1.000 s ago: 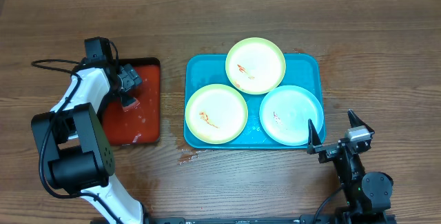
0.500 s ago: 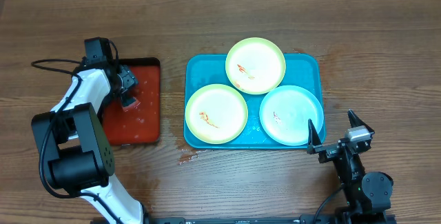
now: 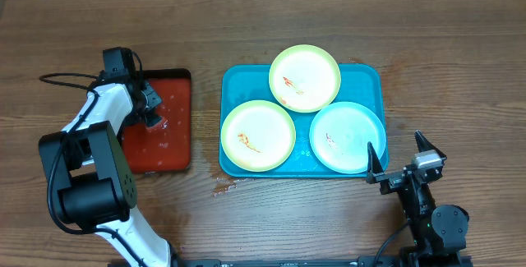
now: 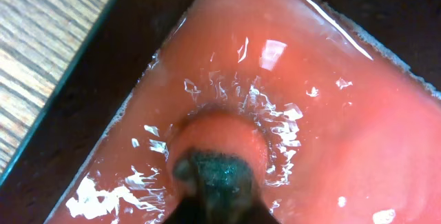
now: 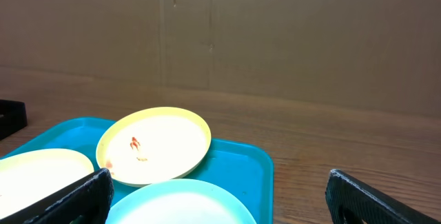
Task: Clean dirty plates on tray and stack at the side
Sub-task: 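Dip and rub the held sponge in the red water tray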
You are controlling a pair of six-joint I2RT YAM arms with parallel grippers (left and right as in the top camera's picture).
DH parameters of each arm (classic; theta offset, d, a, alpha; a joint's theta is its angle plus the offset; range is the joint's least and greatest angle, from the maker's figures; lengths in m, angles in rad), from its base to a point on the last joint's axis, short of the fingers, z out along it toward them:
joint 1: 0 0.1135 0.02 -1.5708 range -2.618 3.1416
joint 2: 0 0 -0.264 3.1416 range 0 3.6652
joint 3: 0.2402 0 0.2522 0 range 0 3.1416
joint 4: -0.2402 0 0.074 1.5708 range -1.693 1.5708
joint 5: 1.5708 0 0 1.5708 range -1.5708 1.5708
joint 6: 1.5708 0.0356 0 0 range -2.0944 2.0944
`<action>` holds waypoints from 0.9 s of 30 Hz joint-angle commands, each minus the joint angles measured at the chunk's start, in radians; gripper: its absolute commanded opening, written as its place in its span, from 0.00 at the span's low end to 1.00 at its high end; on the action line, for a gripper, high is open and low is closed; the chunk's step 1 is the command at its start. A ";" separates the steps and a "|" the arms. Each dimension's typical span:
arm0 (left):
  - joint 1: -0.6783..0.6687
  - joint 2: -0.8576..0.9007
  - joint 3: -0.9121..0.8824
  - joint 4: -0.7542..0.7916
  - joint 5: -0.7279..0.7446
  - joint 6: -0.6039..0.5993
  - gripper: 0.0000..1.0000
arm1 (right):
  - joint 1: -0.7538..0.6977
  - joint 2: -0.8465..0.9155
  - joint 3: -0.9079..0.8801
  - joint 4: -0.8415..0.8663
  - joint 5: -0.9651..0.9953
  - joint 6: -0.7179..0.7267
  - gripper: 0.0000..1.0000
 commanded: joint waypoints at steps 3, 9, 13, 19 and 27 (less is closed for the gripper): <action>-0.001 0.015 -0.012 -0.017 -0.010 -0.003 0.65 | 0.005 -0.008 -0.011 0.004 0.007 0.007 1.00; -0.001 0.015 -0.012 -0.121 0.057 -0.003 1.00 | 0.005 -0.008 -0.011 0.004 0.007 0.007 1.00; -0.001 0.015 -0.012 -0.164 0.115 -0.003 0.88 | 0.005 -0.008 -0.011 0.004 0.007 0.007 1.00; -0.001 0.014 -0.011 -0.172 0.119 -0.003 0.08 | 0.005 -0.008 -0.011 0.004 0.007 0.007 1.00; -0.001 0.014 -0.007 -0.165 0.116 -0.003 0.59 | 0.005 -0.008 -0.011 0.005 0.007 0.007 1.00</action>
